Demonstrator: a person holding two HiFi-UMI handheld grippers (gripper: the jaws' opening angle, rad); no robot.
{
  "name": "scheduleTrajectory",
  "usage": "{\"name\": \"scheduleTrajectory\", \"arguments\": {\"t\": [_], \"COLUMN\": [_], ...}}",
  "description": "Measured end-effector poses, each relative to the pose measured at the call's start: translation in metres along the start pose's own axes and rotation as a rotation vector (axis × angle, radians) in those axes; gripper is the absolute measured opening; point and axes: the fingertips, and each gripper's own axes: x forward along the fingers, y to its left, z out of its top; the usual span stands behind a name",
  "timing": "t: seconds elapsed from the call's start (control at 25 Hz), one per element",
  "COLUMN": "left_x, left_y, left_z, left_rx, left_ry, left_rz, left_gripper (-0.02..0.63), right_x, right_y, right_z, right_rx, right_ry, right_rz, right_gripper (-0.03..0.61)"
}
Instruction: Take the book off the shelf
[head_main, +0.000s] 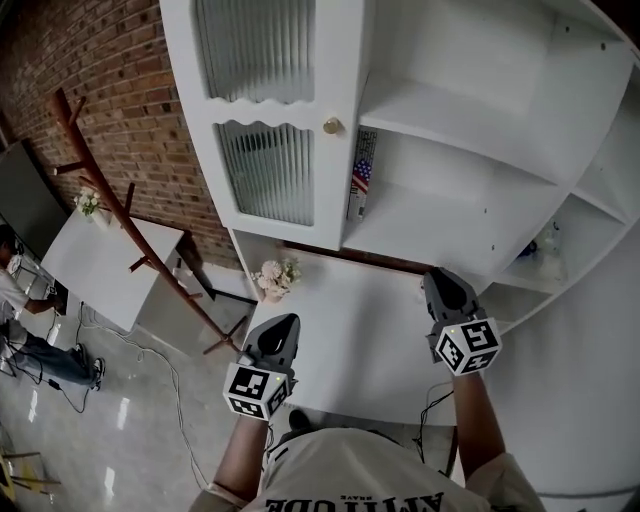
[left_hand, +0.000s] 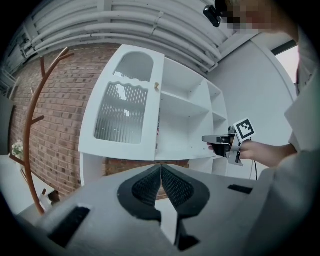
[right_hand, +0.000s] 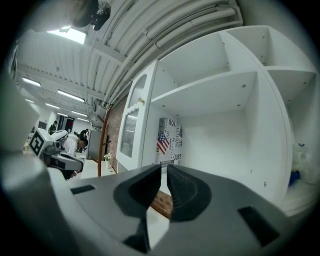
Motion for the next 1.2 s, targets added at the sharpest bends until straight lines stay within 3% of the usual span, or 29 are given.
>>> {"name": "scheduleTrajectory", "arguments": {"t": [0.36,0.68,0.8,1.2], "left_x": [0.009,0.011,0.009,0.011], "left_y": [0.012,0.019,0.025,0.038], "left_z": [0.004,0.002,0.000,0.001], "left_rx": [-0.033,-0.045,-0.045,-0.031], "left_ry": [0.016,-0.001,0.008,0.005], "left_rz": [-0.034,-0.041,-0.034,-0.031], "left_gripper": [0.026,0.026,0.026,0.026], "right_x": [0.054,0.104,0.123,0.187], "right_y": [0.002,0.005,0.005,0.014], "right_z": [0.032,0.034,0.039,0.035], "right_rx": [0.010,-0.011,-0.023,-0.015], "right_ry": [0.008,0.053,0.065,0.120], "right_rz": [0.037,0.086,0.103,0.168], "right_gripper": [0.037,0.041,0.094,0.144]}}
